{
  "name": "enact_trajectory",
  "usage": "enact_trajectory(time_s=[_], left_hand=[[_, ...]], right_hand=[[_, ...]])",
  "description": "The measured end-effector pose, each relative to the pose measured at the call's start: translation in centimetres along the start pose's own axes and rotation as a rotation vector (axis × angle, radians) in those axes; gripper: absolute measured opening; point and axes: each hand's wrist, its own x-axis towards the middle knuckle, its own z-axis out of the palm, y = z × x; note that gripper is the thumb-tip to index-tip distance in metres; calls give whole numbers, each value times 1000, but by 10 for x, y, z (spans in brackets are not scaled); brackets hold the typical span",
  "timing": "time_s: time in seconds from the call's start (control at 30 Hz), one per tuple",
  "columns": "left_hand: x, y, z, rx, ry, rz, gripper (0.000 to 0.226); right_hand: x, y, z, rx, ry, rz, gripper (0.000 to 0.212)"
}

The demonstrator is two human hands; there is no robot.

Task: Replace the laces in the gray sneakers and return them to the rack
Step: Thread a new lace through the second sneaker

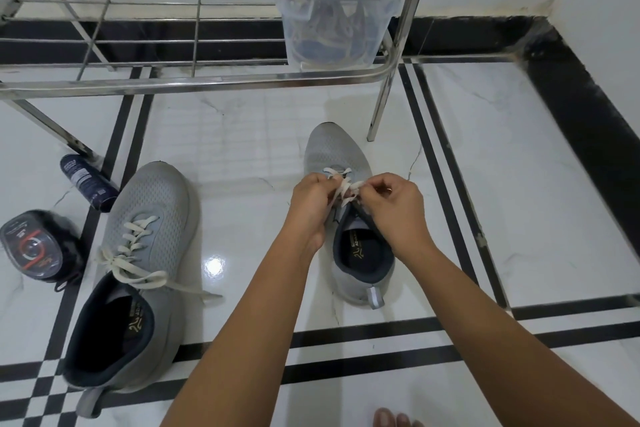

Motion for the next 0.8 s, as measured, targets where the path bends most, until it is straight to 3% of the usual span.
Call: enact_trajectory(time_s=[0.07,0.2,0.3,0.4,0.53,0.67,0.73,0.8], left_hand=[[0,-7,-1,-35,86,12,20],[1,-23,-10,-54,295,48,23],[-3,-28,-14,-92,395,47,21],[-9,-27,-12,-137,440,48,22],[-10,-27,-18,-158,430,31,20],[-12,-25,-24,-100,341,55,11],[-19,-28,-26,-36,331,93,7],[-33,-33,-27,28,342,110,16]], right_hand=[[2,1,0,99,44,137,10],[0,2,3,563,111,429,23],[-3,-6,2,810,141,546,27],[-4,-9,3,880,166,586,27],[-8,-7,5,818,93,536,25],[-17,9,-2,246,-61,318,10],[-27,13,-3,160,-172,319,21],[-35,15,-3,51,-216,337,53]])
